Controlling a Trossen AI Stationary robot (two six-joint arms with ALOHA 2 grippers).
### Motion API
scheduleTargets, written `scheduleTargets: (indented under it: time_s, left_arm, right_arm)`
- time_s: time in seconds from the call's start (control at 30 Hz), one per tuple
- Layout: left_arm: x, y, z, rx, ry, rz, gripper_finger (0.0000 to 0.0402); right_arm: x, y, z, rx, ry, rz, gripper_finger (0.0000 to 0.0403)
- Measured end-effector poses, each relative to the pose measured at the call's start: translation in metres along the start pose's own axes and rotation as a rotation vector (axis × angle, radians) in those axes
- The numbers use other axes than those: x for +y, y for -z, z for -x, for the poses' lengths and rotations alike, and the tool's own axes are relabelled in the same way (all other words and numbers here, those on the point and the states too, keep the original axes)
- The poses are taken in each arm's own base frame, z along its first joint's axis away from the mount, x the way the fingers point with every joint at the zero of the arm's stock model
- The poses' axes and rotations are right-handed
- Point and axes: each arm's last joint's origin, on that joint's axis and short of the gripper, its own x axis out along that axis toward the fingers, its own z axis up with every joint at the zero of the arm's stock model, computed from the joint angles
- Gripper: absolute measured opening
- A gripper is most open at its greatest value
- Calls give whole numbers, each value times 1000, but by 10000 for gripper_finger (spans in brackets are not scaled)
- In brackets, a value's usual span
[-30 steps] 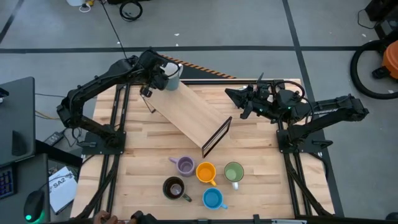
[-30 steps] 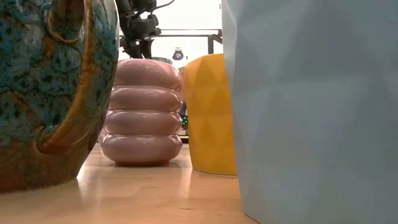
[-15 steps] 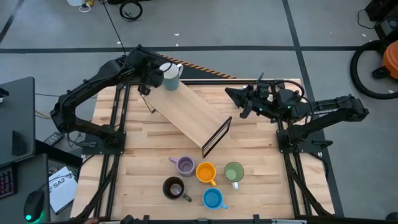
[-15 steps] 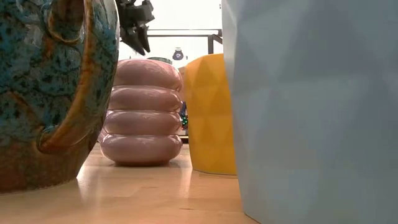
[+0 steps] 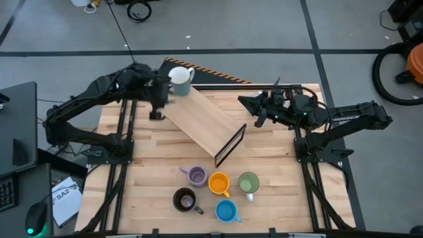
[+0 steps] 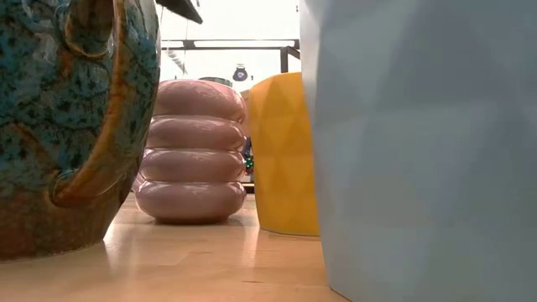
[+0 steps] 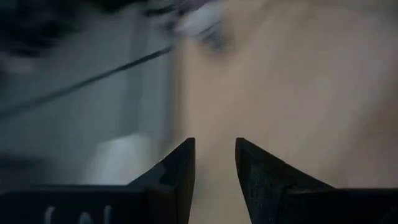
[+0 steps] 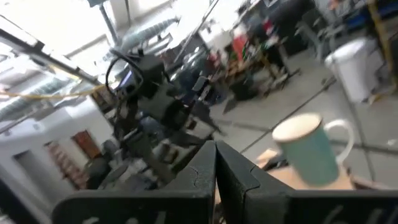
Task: Place coffee mugs
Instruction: Put the purple mug on the shelf
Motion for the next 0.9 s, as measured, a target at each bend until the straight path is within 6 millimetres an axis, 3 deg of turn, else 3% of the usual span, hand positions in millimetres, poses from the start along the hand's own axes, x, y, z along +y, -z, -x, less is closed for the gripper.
scheduleTargets:
  time_s: [0.17,0.37,0.67,0.9]
  left_arm:
    - [-30,-10,0,-72,338,280,121]
    - [-69,-22,-15,27,428,366,121]
    - [-130,-39,-41,153,466,224,121]
    - [-174,-43,-74,234,526,-39,121]
  right_arm:
    - [-9,7,-1,152,-41,-42,16]
    - [-15,15,0,302,-79,-36,16]
    - [-20,14,-1,367,-153,-29,16]
    - [-17,16,0,393,-180,-19,16]
